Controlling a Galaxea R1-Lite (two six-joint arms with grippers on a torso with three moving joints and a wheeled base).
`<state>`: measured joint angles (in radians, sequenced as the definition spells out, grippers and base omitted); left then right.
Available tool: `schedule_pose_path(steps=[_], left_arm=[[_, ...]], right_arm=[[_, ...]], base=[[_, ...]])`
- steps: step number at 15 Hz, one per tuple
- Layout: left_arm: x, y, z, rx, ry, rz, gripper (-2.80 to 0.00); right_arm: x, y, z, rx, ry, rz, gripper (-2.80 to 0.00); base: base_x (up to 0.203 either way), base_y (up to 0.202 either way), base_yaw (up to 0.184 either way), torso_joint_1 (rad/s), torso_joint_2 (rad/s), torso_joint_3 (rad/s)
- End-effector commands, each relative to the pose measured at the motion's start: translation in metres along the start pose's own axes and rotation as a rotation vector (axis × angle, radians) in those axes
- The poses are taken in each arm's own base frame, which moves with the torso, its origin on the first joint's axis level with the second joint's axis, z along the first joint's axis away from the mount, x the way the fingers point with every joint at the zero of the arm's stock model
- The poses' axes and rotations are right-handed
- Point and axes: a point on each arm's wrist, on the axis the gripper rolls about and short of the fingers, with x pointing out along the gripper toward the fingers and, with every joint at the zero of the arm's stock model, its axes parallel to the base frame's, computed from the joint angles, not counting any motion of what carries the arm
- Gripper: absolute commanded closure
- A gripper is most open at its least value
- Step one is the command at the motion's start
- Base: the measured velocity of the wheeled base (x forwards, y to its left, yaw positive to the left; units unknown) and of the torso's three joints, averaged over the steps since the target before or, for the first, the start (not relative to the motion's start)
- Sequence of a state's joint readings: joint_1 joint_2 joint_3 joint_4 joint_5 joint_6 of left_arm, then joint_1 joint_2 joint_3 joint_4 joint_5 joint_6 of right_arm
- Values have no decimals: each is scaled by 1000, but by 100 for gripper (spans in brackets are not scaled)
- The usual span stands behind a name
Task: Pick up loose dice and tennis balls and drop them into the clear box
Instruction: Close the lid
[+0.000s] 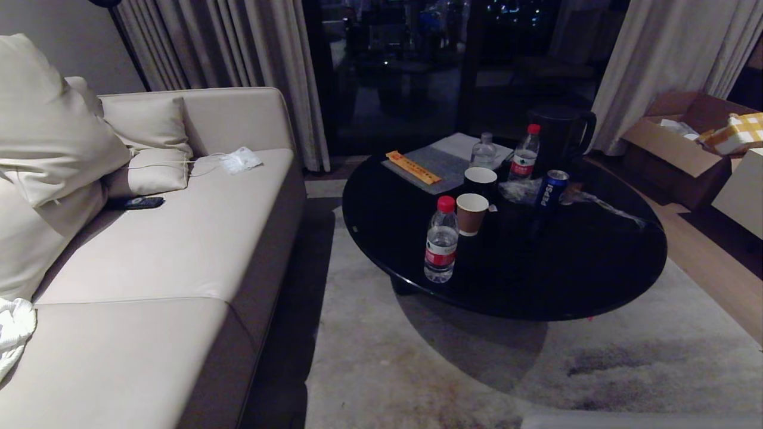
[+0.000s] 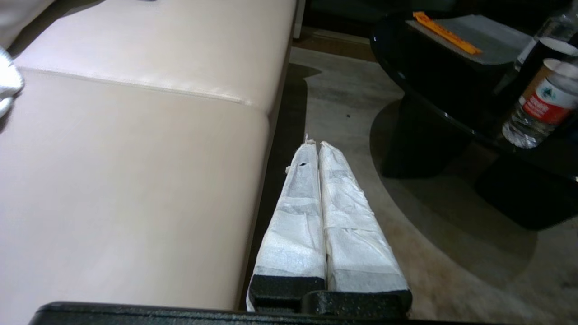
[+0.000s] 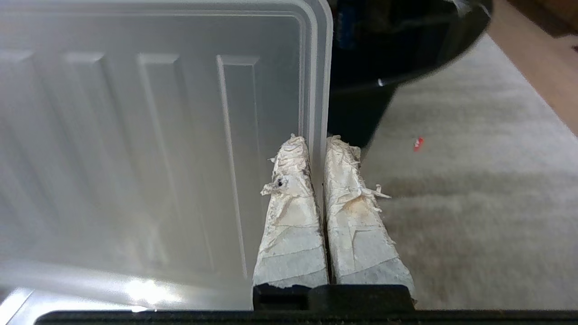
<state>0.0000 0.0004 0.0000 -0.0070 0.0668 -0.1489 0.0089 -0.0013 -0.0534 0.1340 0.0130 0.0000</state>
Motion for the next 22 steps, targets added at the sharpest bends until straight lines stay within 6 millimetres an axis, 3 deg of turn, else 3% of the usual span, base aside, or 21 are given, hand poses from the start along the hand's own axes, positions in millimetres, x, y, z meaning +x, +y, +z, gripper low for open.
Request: schedule_pose_path(steps=[1,22], left_arm=[[0,0,0,-1,2,1,0],[0,0,0,-1,2,1,0]], right_arm=[[0,0,0,0,2,1,0],[0,0,0,2,2,0,0]], base=[[-191,0,4,2,-2,2],[-185,0,0,3,3,2]])
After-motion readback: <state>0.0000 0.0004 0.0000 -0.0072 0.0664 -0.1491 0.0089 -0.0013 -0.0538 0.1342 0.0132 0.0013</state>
